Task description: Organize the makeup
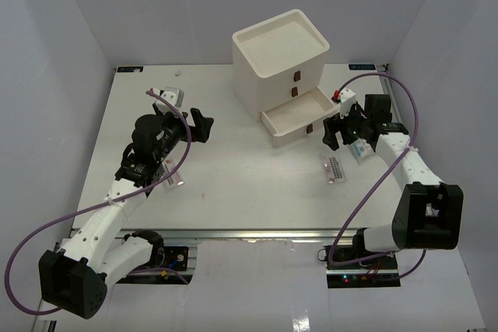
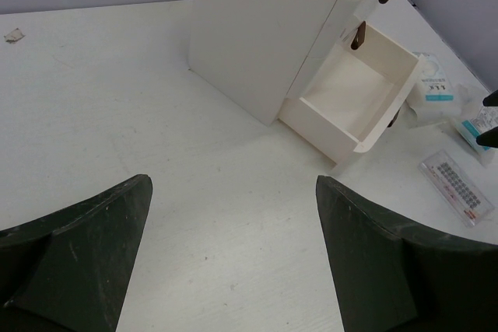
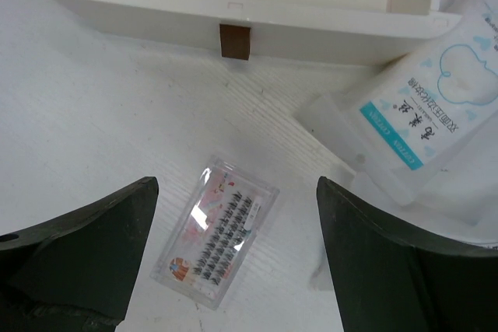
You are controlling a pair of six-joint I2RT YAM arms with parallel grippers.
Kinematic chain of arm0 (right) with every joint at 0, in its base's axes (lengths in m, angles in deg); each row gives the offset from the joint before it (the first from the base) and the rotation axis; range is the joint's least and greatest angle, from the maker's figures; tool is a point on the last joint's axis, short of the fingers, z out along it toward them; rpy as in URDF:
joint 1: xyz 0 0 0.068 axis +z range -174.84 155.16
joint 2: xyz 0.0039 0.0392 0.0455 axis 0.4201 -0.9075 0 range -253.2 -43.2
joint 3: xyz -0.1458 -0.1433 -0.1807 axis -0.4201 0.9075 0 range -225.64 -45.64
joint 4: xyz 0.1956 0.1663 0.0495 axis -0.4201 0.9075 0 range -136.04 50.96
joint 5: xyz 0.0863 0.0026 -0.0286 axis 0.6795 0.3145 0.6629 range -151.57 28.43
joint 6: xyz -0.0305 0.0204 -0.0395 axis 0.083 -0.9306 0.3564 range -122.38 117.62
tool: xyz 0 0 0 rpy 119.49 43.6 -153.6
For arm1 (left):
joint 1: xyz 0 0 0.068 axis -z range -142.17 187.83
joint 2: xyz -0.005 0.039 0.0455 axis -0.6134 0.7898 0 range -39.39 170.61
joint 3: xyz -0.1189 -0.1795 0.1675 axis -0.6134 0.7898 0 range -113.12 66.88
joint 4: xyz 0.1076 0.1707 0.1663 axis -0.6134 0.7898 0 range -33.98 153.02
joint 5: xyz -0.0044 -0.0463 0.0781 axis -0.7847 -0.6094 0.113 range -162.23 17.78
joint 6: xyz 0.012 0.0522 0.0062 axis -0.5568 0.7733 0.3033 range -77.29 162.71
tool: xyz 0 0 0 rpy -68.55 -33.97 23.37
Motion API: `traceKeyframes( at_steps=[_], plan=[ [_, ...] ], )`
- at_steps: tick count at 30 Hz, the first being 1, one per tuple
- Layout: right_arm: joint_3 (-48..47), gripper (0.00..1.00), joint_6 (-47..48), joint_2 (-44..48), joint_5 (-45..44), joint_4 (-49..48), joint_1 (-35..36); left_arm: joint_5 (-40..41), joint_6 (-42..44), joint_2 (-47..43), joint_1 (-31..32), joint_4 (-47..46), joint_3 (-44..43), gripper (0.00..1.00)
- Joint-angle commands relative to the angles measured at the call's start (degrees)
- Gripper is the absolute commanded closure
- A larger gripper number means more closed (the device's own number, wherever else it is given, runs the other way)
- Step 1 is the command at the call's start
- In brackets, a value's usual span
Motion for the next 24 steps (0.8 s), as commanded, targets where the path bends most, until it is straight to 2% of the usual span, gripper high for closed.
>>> traceKeyframes(
  at_steps=[1,3,6,10,13,15,17,24],
  plan=[
    [-2.70,0.11,5.16,1.87,0.11,7.04,-0.69,-1.52,-0.42,-2.13,-0.26,-1.01,-0.26,0.02],
    [-3.58,0.11,7.55,0.82,0.70,10.09,-0.69,-1.92,-0.56,-2.44,-0.26,-1.04,-0.25,0.02],
    [-3.91,0.11,8.51,-1.47,-2.96,13.31,-0.63,-2.49,-0.83,-2.69,-0.26,-1.16,-0.22,0.02],
    [-0.65,0.10,10.55,-2.23,-5.46,15.47,-0.55,-3.16,-1.11,-3.08,-0.24,-1.22,-0.23,0.02],
    [2.17,0.10,10.15,-1.82,-7.86,15.24,-0.27,-3.22,-1.13,-3.21,-0.26,-1.30,-0.16,0.02],
    [3.52,0.05,8.67,-1.70,-9.46,14.31,-0.14,-3.25,-1.21,-3.22,-0.18,-1.31,-0.24,0.02],
    [4.51,0.10,7.91,-1.79,-9.97,13.63,0.01,-3.40,-1.22,-3.22,-0.26,-1.30,-0.25,0.02],
    [6.35,0.10,2.24,-3.40,-10.70,9.42,0.36,-3.18,-1.26,-3.17,-0.26,-1.22,-0.20,0.02]
  ],
)
